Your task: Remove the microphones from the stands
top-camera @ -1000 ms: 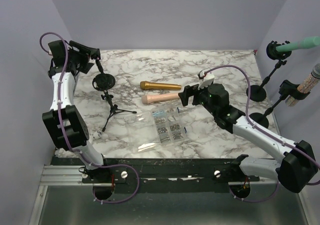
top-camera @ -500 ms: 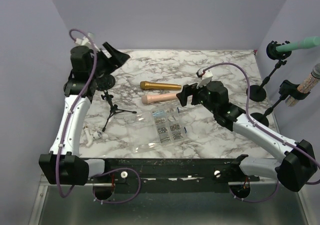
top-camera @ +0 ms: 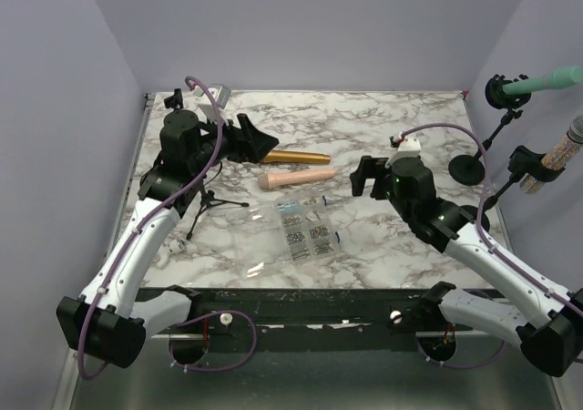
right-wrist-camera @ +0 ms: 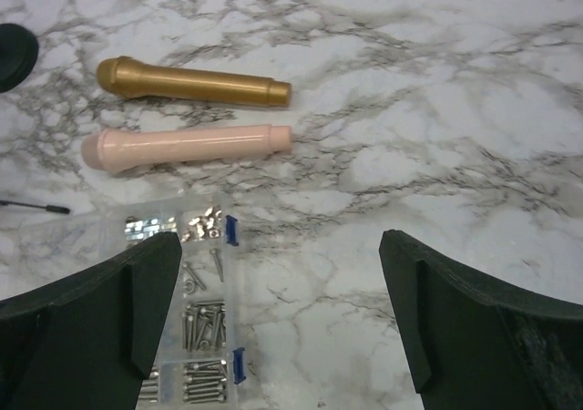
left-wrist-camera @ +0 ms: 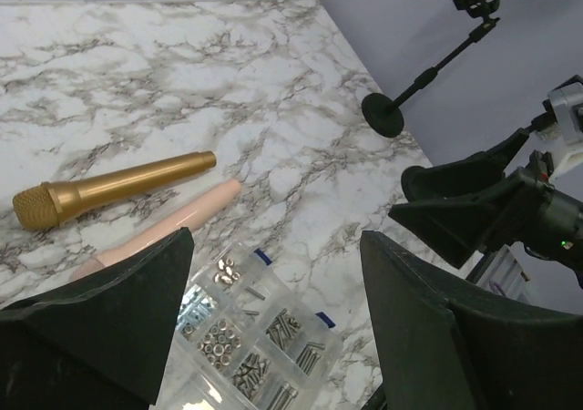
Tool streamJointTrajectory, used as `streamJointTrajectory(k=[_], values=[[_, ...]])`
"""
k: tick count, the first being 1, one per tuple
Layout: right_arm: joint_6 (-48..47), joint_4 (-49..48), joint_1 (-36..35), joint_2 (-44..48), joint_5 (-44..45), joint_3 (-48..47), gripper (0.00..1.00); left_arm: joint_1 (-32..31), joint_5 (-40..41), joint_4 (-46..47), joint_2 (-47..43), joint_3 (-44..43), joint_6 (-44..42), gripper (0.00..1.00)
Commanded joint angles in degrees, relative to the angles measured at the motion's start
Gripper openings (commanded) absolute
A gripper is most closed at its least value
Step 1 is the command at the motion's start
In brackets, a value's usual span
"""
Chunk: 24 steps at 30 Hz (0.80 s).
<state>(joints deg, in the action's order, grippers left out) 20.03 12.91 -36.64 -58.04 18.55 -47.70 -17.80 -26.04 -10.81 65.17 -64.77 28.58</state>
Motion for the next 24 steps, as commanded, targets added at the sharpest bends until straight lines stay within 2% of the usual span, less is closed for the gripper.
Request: streamJointTrajectory(k=[1, 7, 13, 17, 24], values=[[3.87, 8.18, -0.05, 5.15, 16.61, -0.72, 1.0, -1.82, -1.31, 2.42, -5.0, 1.75, -1.91, 0.75], [3.89, 15.0, -0.09, 3.63, 35.3, -9.36, 1.0, -2.3, -2.81, 2.34, -5.97, 1.96, 1.03, 0.75], [-2.32, 15.13, 0.31, -6.22, 49.36, -22.21, 1.0, -3.16, -4.71, 3.6, -6.78, 2.61, 3.4, 0.74], [-8.02, 9.6, 4.44, -12.24, 48.03, -28.87, 1.0, -3.24, -5.2, 3.69, -7.29, 2.55, 3.59, 0.74], [-11.86, 9.75, 17.03, -25.7, 44.28, -43.59, 1.0, -3.29, -6.56, 4.58, -7.03, 3.07, 4.9, 0.74]])
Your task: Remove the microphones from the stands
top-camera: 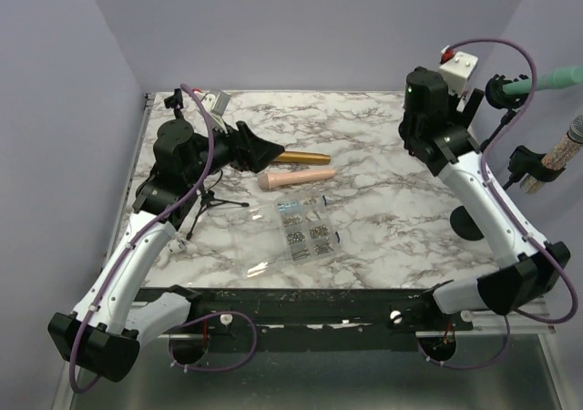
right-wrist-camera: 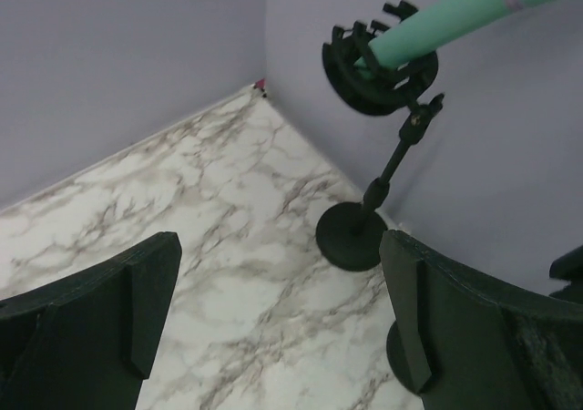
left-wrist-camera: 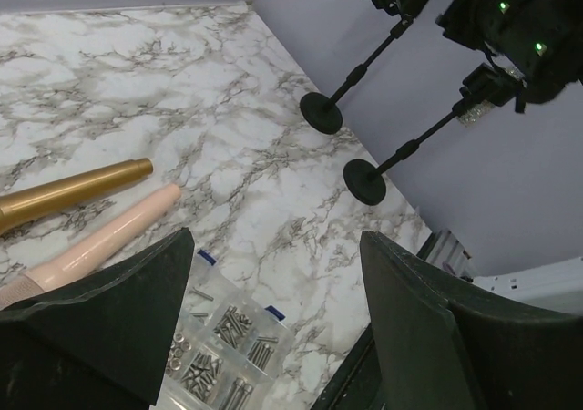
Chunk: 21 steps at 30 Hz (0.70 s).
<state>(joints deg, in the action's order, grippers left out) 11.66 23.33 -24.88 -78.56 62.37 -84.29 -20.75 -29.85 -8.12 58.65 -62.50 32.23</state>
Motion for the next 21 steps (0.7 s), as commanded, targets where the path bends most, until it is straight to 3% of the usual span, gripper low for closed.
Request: streamJointTrajectory(k=[1, 10, 17, 21], values=[[-3.74, -0.14, 6.92, -6.64, 0.02, -8.65, 1.0, -0.32, -2.84, 1.97, -0.39, 0.74, 1.41, 0.74], [-1.77, 1.33, 20.39, -14.23, -7.8, -16.87, 1.0, -0.34, -5.26, 3.73, 0.75, 1.44, 4.36, 0.74], [6.73, 2.51, 28.79, -18.31, -8.13, -21.03, 1.0, -0.34, -5.87, 4.16, 1.19, 1.64, 4.86, 0.74], [9.09, -0.14, 29.92, -20.51, -5.31, -22.22, 0.99, -0.33, -6.19, 4.25, 1.68, 1.62, 4.93, 0.74]])
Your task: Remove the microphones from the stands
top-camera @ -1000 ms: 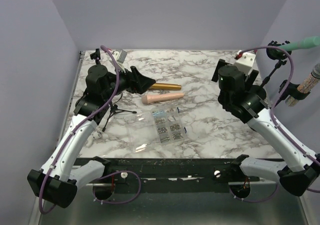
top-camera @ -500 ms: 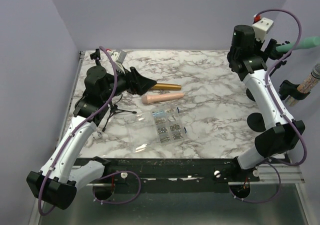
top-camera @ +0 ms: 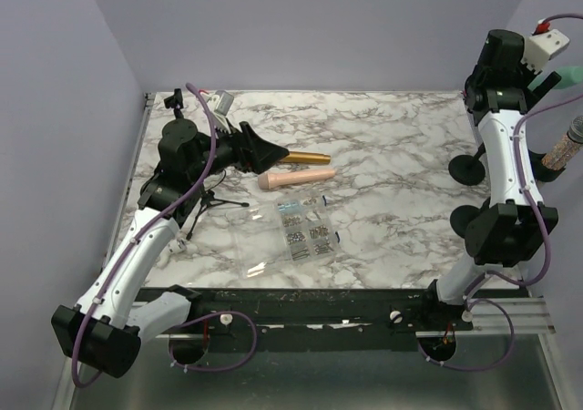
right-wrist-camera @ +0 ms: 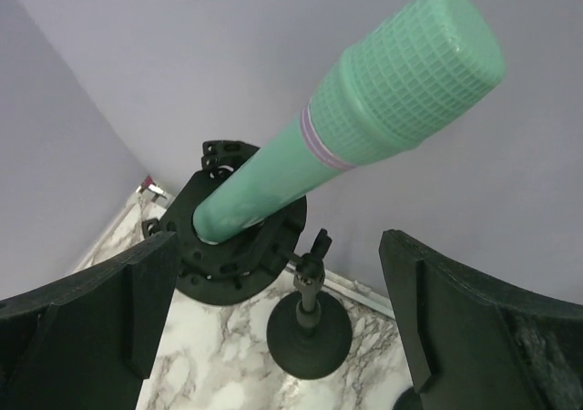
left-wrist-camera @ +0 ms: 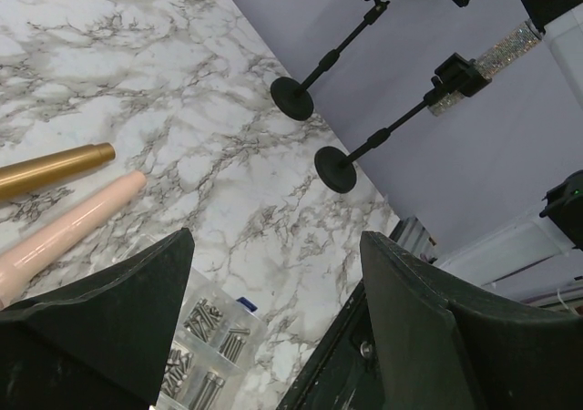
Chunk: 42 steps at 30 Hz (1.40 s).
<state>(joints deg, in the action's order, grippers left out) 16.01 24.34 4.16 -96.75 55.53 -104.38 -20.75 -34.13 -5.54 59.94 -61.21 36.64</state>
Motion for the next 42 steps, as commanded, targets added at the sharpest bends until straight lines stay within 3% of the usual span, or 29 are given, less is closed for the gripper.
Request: streamJointTrajectory(k=[1, 5, 12, 22, 26, 35, 42], values=[[5.1, -2.24, 0.97, -3.02, 2.87, -2.29, 0.99, -0.33, -1.91, 1.66, 0.49, 0.35, 0.4, 0.74], [8.16, -4.37, 2.13, -5.41, 5.61, -3.06, 0.98, -0.34, -1.65, 1.42, 0.88, 0.23, -0.11, 0.74], [6.63, -12.78, 3.31, -8.92, 8.58, -3.73, 0.96, -0.34, -1.47, 0.79, 1.49, 0.03, -0.87, 0.74], [4.84, -16.25, 5.22, -13.14, 9.3, -5.9, 0.92, -0.32, -1.82, 0.36, 2.47, -0.37, -1.33, 0.74], [5.59, -16.69, 5.94, -13.16, 8.02, -5.24, 0.83, -0.32, -2.0, 0.31, 2.53, -0.47, -1.31, 0.74], [5.97, -16.58, 7.5, -15.71, 5.69, -7.23, 0.79, -0.33, -1.88, 0.36, 2.9, -0.3, -1.45, 0.74], [4.84, -16.86, 7.44, -15.68, 4.45, -8.21, 0.6, -0.34, -1.52, 0.14, 2.99, -0.4, -1.76, 0.74]])
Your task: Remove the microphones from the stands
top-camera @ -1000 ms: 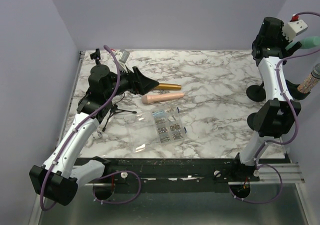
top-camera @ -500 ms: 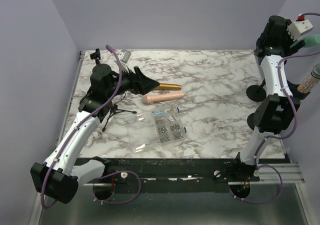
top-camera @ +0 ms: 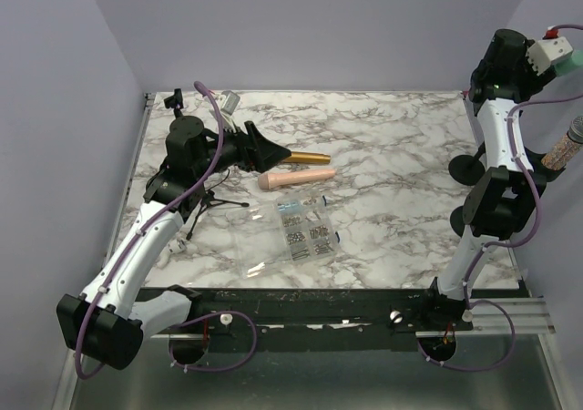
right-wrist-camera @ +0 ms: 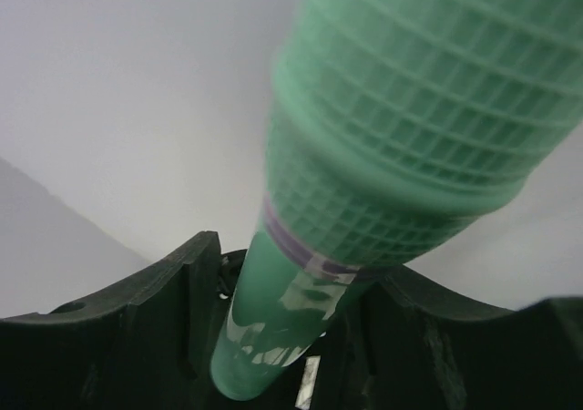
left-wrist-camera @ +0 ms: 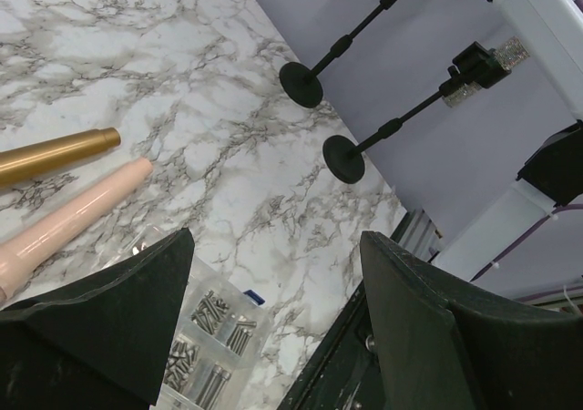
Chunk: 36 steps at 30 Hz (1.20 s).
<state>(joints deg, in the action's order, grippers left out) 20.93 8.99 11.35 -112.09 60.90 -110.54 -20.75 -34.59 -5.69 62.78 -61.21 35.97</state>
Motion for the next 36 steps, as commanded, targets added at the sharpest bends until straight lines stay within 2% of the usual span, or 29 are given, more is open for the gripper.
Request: streamJointTrajectory(k=[1, 4, 6, 10, 18, 25, 28, 33, 36], values=[[-0.2, -1.61, 0.25, -0.03, -1.27, -2.2, 0.57, -0.34, -1.08, 0.33, 0.22, -0.38, -1.07, 0.74], [-0.84, -1.64, 0.29, 0.92, -2.42, -2.67, 0.46, -0.34, -1.02, 0.24, 0.37, -0.37, -1.01, 0.74], [-1.82, -2.2, 0.29, 1.67, -3.69, -2.67, 0.33, -0.33, -0.97, 0.11, 0.26, -0.35, -1.02, 0.74], [-4.58, -3.34, 0.21, 2.36, -4.96, -3.29, 0.25, -0.28, -0.54, 0.32, -0.11, -0.17, -1.07, 0.74], [-14.1, -8.44, -0.5, 4.55, -3.63, -3.41, 0.21, -0.34, 0.08, -0.02, 0.07, -0.19, -1.51, 0.74], [-30.08, -22.35, -3.64, 6.71, 0.29, -3.09, 0.21, -0.34, -0.2, 0.7, 0.09, 0.21, -0.63, 0.74], [-38.38, -28.22, -7.27, 8.42, 0.82, -2.06, 0.21, -0.34, -0.29, 0.66, 0.4, 0.27, -0.37, 0.74], [-61.23, -49.82, -18.11, 9.21, 2.5, 0.44, 0.19, -0.34, 1.02, -0.37, 0.02, 0.1, -0.75, 0.74], [-69.7, -54.15, -23.27, 9.09, 1.98, 0.54, 0.17, -0.34, 2.51, -0.99, -0.36, -0.04, -2.28, 0.74]])
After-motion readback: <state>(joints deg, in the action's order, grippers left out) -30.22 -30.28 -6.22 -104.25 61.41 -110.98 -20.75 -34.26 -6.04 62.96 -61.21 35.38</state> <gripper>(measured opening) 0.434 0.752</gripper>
